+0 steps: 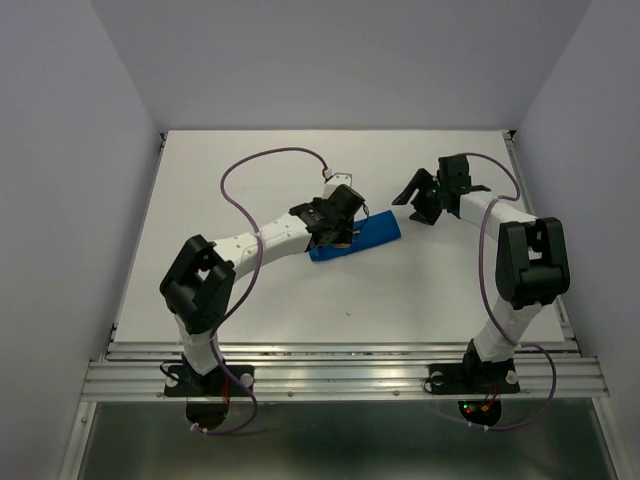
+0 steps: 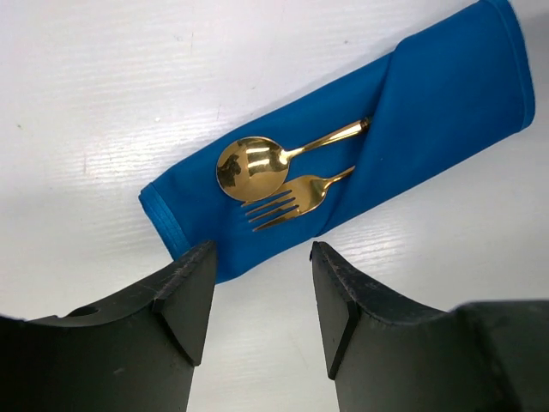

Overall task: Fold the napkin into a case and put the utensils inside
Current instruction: Stuff the fork into the folded napkin.

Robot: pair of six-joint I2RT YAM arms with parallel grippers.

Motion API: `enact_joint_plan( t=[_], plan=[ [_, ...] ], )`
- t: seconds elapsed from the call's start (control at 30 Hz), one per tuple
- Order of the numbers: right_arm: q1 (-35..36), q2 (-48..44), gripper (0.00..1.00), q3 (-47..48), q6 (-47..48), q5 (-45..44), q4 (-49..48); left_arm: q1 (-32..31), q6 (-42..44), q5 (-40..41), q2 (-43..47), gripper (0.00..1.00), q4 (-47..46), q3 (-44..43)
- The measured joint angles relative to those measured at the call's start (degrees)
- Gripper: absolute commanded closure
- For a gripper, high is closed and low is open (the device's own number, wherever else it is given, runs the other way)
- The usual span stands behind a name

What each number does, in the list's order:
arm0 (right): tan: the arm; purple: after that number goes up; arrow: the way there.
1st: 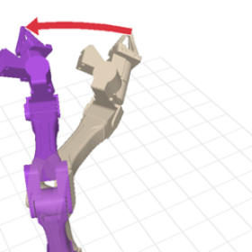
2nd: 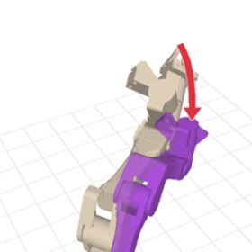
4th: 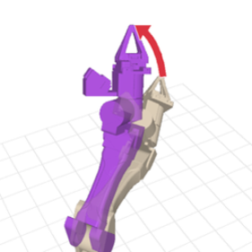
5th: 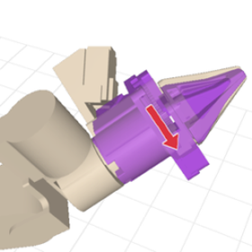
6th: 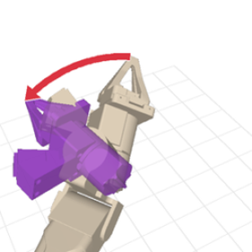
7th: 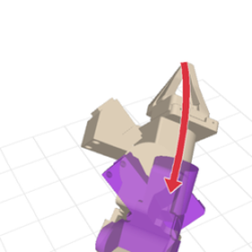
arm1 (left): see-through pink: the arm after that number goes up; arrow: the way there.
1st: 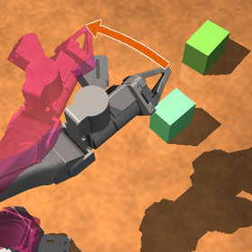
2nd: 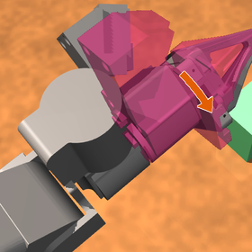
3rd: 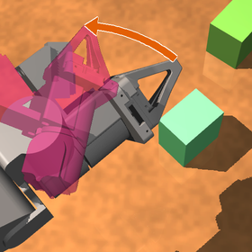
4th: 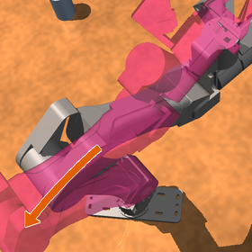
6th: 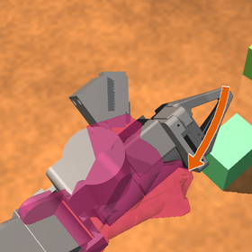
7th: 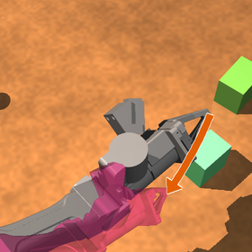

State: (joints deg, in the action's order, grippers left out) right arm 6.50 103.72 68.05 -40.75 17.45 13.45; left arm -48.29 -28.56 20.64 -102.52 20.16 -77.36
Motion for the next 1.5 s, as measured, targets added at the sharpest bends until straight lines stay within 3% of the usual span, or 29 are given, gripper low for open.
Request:
enact_joint_plan(
  t=[0.6, 0.87, 1.5],
  plan=[
    [0.0, -2.03, 0.27, -0.83, 2.62, -0.96, 1.99, 4.59, 0.87, -3.98, -4.33, 0.43, -5.55, 0.92],
    [0.0, -2.03, 0.27, -0.83, 2.91, -0.94, 2.05, 5.6, 0.39, -9.79, -5.57, 0.44, -8.68, 1.92],
    [0.0, -2.03, 0.27, -0.87, 3.06, -0.5, 2.05, 5.64, -0.37, -9.42, -9.07, 0.44, -8.41, 1.73]
  ],
)
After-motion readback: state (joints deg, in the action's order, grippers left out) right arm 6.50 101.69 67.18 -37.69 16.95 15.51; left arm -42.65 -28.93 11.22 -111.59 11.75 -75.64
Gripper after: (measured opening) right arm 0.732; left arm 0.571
